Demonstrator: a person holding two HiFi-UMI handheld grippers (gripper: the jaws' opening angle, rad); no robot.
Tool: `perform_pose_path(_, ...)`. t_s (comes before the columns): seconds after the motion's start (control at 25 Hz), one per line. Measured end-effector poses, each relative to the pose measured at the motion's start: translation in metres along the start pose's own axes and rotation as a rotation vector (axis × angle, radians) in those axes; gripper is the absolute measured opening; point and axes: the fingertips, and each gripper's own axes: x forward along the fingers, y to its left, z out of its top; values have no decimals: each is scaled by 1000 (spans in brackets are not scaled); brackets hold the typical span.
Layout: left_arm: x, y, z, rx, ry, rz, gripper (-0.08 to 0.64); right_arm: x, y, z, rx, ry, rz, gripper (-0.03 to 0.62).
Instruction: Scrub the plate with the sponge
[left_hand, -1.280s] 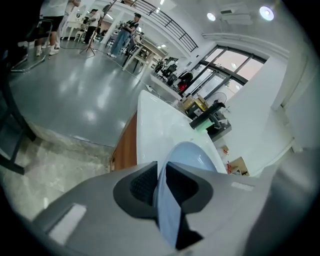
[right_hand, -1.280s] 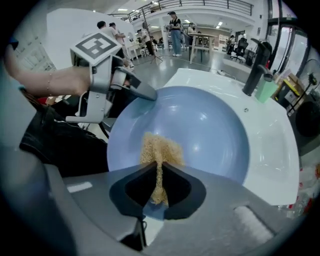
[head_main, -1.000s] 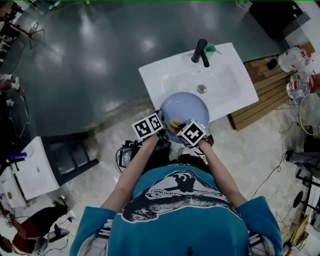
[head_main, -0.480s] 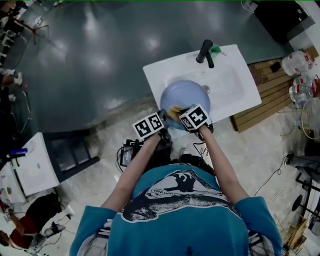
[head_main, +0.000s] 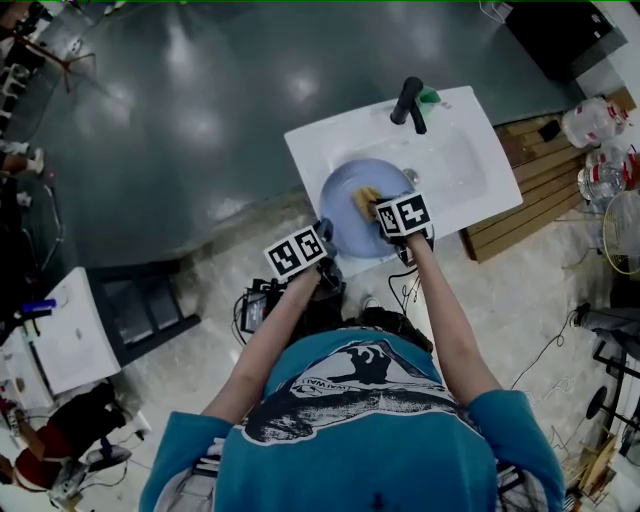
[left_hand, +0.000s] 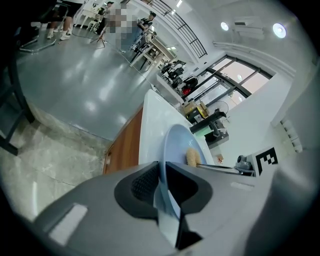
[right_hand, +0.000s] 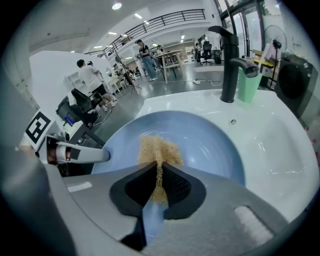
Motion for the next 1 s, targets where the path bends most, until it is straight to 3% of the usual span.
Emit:
perform_pose_path(0.24, -5, 1, -2, -22, -2, -12, 63, -12, -30, -15, 10, 4, -116, 31)
perform_pose_path(0.56, -16, 12, -17, 12, 51, 17, 61, -15, -15, -19, -42, -14, -96, 31)
perform_pose_path(0.72, -18, 8, -18, 69, 74, -8, 87, -19, -14, -18, -64, -39, -106, 31)
perform_pose_path(0.88, -30, -6, -13, 211, 23, -59, 124, -32, -3, -17, -70, -104, -75, 32)
perform_pose_path(1.0, -45, -14, -3, 297, -39, -56, 152, -48, 8, -14, -42, -192, -24, 32)
